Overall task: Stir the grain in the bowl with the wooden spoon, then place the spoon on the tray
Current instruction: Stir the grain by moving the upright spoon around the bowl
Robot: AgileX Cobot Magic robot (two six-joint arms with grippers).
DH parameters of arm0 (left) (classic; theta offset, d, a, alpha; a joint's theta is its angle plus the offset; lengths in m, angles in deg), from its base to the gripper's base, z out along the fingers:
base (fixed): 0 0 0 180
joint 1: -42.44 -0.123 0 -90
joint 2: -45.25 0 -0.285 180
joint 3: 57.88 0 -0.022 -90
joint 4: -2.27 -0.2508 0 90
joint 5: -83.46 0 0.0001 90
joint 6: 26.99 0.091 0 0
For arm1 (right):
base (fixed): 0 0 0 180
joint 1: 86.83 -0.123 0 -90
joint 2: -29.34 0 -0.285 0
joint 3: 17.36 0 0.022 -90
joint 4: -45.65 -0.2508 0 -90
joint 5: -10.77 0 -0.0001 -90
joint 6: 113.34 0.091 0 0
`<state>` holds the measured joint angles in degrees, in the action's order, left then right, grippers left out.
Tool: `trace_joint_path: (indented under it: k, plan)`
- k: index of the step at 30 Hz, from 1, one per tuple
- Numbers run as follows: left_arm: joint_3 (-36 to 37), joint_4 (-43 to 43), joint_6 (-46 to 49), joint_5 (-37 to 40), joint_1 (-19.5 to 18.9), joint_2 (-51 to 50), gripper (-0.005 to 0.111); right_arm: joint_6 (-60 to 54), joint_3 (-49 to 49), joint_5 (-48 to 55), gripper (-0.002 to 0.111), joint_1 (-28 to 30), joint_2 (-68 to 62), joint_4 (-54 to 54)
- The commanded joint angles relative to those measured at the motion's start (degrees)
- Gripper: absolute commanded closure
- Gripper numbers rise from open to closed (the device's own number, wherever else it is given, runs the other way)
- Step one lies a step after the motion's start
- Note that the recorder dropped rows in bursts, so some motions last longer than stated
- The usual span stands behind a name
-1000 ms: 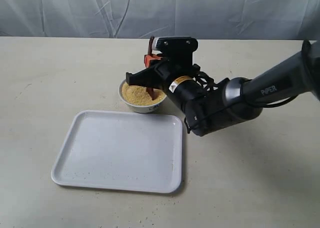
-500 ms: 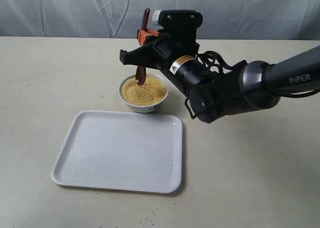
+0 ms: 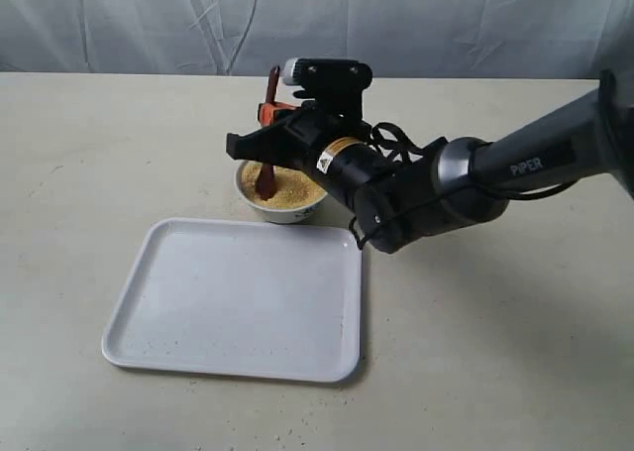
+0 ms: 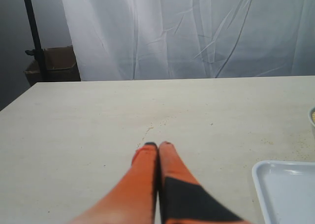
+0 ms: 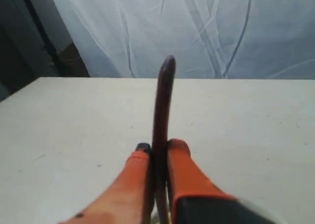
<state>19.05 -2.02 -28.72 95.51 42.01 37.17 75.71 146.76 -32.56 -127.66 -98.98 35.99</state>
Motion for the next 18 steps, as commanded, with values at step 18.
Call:
trace_joint_path:
  k: [18]
  plan:
    - [0.28, 0.2, -0.17, -0.29, -0.05, 0.29, 0.106, -24.12, 0.32, 0.7, 0.109, 0.32, 5.92, -20.85]
